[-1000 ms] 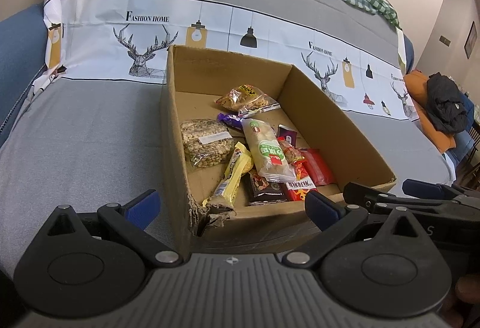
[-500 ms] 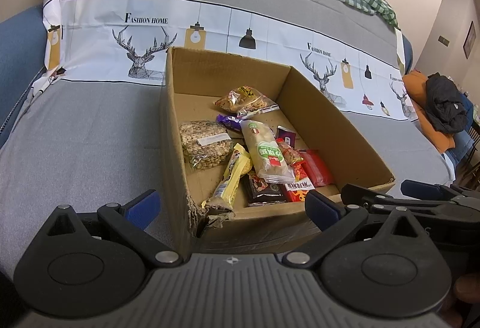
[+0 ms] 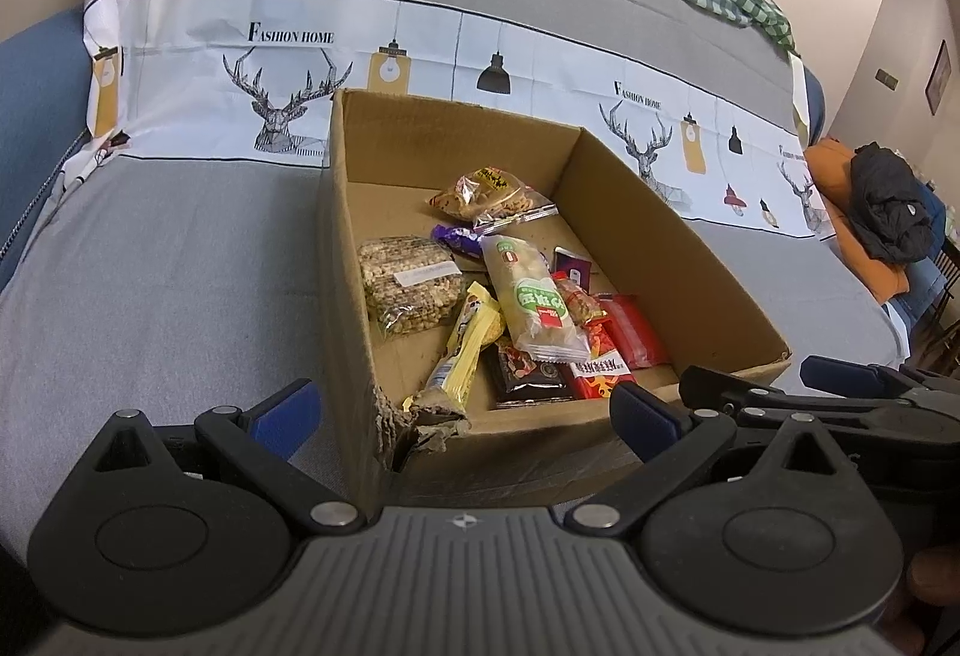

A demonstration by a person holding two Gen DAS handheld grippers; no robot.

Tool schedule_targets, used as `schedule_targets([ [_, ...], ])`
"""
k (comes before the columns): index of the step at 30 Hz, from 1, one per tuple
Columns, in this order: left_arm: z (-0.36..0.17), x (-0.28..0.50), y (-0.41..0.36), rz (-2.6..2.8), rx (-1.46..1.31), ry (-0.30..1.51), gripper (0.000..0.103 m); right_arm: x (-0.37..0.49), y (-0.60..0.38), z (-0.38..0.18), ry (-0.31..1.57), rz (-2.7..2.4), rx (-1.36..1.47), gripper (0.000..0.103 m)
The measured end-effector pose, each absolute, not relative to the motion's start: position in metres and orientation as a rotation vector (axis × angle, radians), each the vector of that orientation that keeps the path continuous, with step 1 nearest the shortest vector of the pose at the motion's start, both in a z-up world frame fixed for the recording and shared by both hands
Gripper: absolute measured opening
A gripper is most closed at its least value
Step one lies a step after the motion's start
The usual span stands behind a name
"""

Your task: Organize snacks

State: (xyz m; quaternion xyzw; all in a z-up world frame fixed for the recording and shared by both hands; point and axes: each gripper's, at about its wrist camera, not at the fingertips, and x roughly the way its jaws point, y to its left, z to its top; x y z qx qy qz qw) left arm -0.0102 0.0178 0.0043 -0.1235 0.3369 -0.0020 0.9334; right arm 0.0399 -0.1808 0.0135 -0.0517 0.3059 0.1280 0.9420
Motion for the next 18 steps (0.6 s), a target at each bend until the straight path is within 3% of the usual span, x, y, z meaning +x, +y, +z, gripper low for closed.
schedule_targets([
  [18,0.0015,-0.0101,0.0196,-0.004,-0.259,0.681,0.103,0.044,-0.1796,0.0111,0.631,0.265,-0.117,0.102],
])
